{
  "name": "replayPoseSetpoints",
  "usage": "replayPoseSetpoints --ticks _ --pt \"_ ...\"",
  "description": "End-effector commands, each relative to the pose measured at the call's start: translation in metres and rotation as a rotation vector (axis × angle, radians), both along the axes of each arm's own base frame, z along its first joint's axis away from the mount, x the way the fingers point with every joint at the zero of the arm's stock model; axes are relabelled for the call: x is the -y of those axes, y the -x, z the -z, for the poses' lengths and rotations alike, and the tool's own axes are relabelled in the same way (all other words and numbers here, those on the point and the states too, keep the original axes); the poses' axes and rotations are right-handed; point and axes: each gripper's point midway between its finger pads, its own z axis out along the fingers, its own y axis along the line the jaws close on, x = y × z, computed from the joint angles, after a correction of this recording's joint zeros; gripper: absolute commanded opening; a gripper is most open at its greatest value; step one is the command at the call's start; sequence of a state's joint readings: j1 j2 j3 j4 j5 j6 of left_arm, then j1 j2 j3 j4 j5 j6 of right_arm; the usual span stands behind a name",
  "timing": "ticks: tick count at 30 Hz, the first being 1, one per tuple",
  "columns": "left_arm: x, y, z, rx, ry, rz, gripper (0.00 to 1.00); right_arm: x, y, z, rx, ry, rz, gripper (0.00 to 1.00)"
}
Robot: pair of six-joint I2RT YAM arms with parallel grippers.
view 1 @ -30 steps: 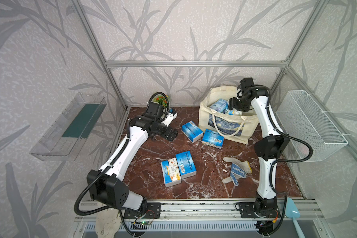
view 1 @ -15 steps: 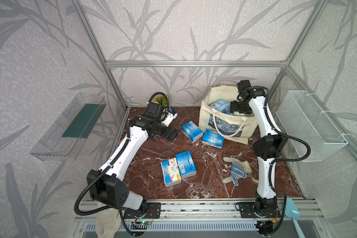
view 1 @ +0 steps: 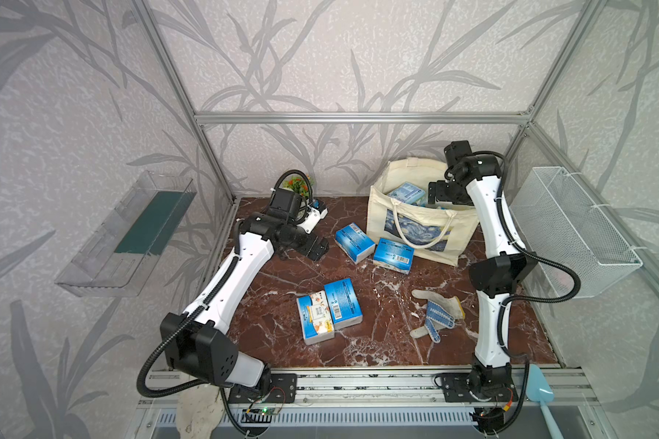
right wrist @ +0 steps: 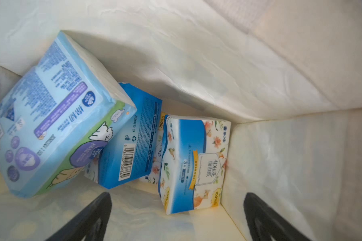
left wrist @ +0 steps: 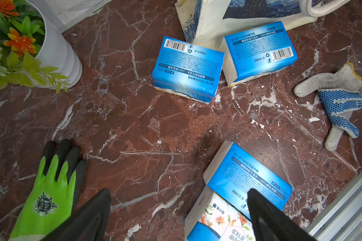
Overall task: Put tissues into the canvas bag
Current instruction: Place the pack of facial tissues in the canvas bag.
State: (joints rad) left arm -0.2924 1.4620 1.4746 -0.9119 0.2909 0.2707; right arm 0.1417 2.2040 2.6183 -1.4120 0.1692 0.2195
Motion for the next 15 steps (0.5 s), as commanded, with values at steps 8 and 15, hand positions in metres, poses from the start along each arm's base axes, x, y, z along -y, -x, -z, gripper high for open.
replayPoseSetpoints --ticks 8,15 --pt "0.001 0.014 -0.004 0.002 -0.007 0.076 0.99 -0.012 0.005 -0.053 0.149 -0.102 -0.027 0.99" --pt "0.005 0.033 0.001 -0.025 -0.012 0.177 0.99 -0.015 0.000 -0.089 0.289 -0.121 -0.060 0.99"
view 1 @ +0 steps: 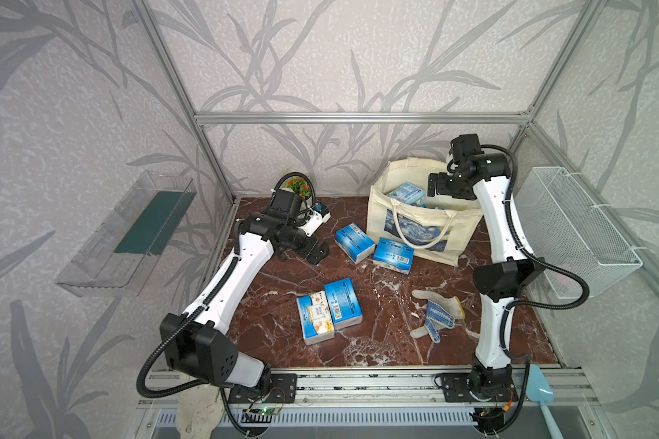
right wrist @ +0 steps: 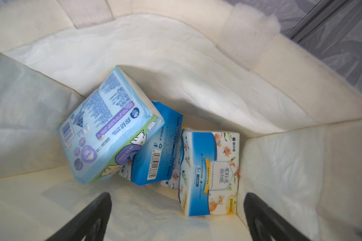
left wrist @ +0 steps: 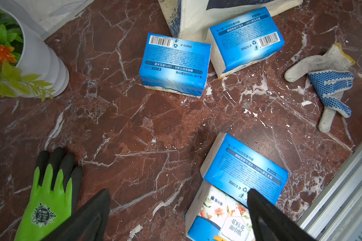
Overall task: Put tissues into the canvas bag
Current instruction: Place the pack of facial tissues in the canvas bag, then pick up the pack of facial tissues from the center of the board.
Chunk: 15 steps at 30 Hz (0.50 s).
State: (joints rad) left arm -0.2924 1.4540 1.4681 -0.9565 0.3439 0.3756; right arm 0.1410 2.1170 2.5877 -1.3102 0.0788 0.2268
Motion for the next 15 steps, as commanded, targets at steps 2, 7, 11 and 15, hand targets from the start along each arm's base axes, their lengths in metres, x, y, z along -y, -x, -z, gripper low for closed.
replayPoseSetpoints --ticks 2,7,11,15 --pt "0.000 0.022 -0.003 -0.025 0.005 0.061 0.99 0.002 0.001 -0.060 0.195 -0.027 -0.011 0.99" --pt "-0.008 0.027 -0.001 -0.022 -0.022 0.043 0.99 -0.003 0.003 -0.082 0.261 -0.064 -0.030 0.99" --pt "-0.007 0.033 0.005 -0.042 0.004 0.024 0.99 0.000 0.006 -0.095 0.302 -0.058 -0.017 0.99" --pt "-0.012 0.036 0.014 -0.047 -0.033 0.024 0.99 0.000 0.015 -0.117 0.367 -0.065 -0.029 0.99"
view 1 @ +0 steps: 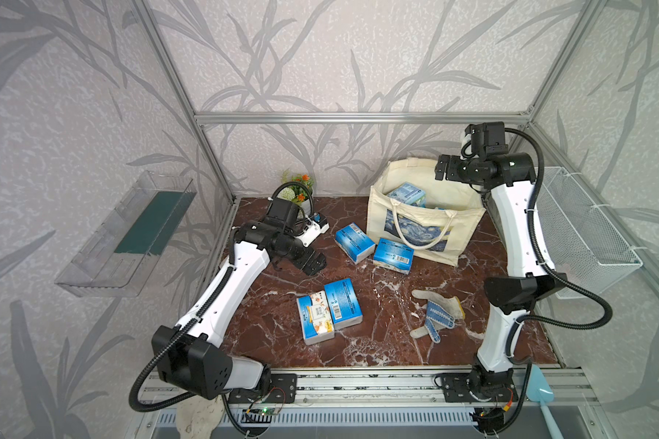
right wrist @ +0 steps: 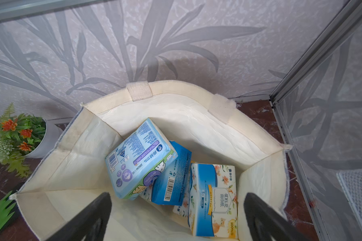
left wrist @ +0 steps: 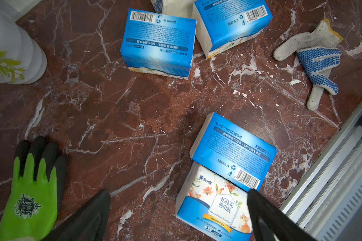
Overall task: Put tissues into the canvas bag
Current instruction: Pick up the pack of facial tissues from the center of the board.
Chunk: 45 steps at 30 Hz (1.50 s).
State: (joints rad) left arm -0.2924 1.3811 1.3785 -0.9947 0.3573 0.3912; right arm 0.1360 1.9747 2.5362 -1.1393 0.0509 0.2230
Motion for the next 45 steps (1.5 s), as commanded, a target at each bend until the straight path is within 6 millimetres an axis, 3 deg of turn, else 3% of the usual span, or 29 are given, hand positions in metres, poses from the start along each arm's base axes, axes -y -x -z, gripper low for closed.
replayPoseSetpoints --ticks 1,9,10,16,20,25,29,33,39,45 --pt "-0.008 0.007 0.004 0.002 -0.038 0.011 0.99 0.001 0.014 -0.043 0.120 -0.016 -0.019 0.99" --pt "-0.020 0.028 0.009 -0.035 -0.144 0.125 0.99 -0.006 0.057 -0.070 0.182 -0.042 -0.091 0.99" --pt "-0.020 0.032 0.013 -0.049 -0.146 0.141 0.99 -0.007 0.070 -0.079 0.210 -0.055 -0.103 0.99" --pt "-0.015 0.051 0.041 -0.142 -0.140 0.197 0.99 -0.018 0.124 -0.061 0.249 -0.142 -0.181 0.99" --pt "-0.017 0.073 0.058 -0.201 -0.180 0.308 0.99 -0.019 0.169 -0.034 0.218 -0.149 -0.218 0.99" --pt "-0.040 0.092 0.081 -0.274 -0.320 0.398 0.99 -0.019 0.209 0.012 0.104 -0.185 -0.226 0.99" --pt "-0.061 0.101 0.096 -0.202 -0.427 0.489 0.99 -0.014 0.231 0.046 0.065 -0.229 -0.176 0.99" --pt "-0.049 0.110 0.096 -0.142 -0.414 0.566 0.99 -0.028 0.242 0.073 0.008 -0.333 -0.209 0.99" --pt "-0.022 0.098 0.080 -0.121 -0.401 0.426 0.99 -0.054 0.268 0.093 -0.088 -0.367 -0.311 0.99" --pt "-0.037 0.064 0.058 -0.091 -0.366 0.068 0.99 -0.097 0.288 0.133 -0.204 -0.119 -0.367 0.99"
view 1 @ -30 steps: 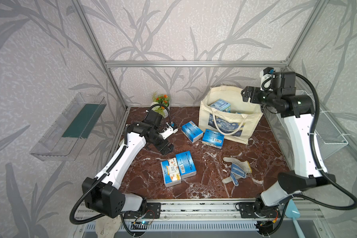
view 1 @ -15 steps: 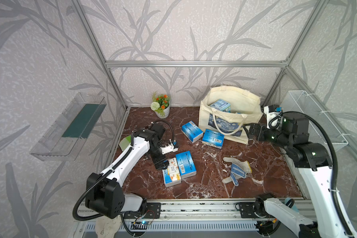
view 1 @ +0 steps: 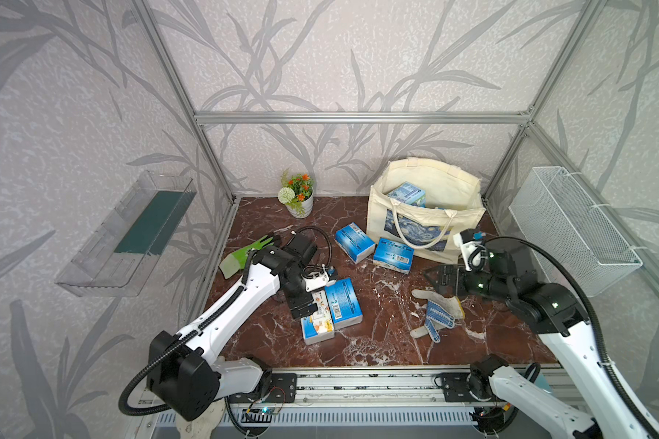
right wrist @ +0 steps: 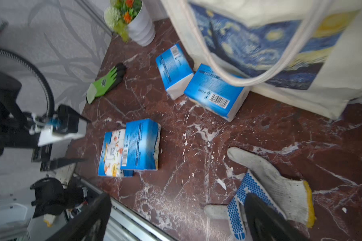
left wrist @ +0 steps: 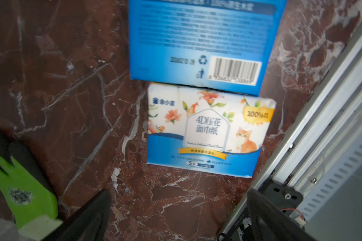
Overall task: Put tissues into the canvas bag
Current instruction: Pick up the pack of facial tissues from the center of the board.
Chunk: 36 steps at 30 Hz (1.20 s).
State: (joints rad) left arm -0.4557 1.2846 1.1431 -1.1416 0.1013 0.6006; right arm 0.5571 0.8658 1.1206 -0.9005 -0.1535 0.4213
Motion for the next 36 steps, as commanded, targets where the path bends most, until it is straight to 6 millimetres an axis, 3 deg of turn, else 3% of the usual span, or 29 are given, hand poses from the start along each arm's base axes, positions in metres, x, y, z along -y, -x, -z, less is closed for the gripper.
replayPoseSetpoints --ticks 1,10,14,26,36 --pt "-0.013 -0.025 -0.017 0.095 0.020 -0.239 0.99 -0.011 0.000 0.025 -0.025 0.148 0.046 0.99" --pt "-0.039 -0.067 -0.046 0.179 0.120 -0.555 0.99 -0.116 -0.007 0.059 -0.072 0.281 -0.101 0.99" --pt "-0.040 -0.071 -0.050 0.178 0.182 -0.620 0.99 -0.161 0.003 0.077 -0.055 0.317 -0.194 0.99" --pt "-0.046 -0.081 -0.065 0.226 0.282 -0.728 0.99 -0.222 -0.012 0.146 -0.186 0.406 -0.230 0.99" --pt "-0.049 -0.081 -0.079 0.284 0.291 -0.709 0.99 -0.226 -0.028 0.171 -0.181 0.542 -0.209 0.99"
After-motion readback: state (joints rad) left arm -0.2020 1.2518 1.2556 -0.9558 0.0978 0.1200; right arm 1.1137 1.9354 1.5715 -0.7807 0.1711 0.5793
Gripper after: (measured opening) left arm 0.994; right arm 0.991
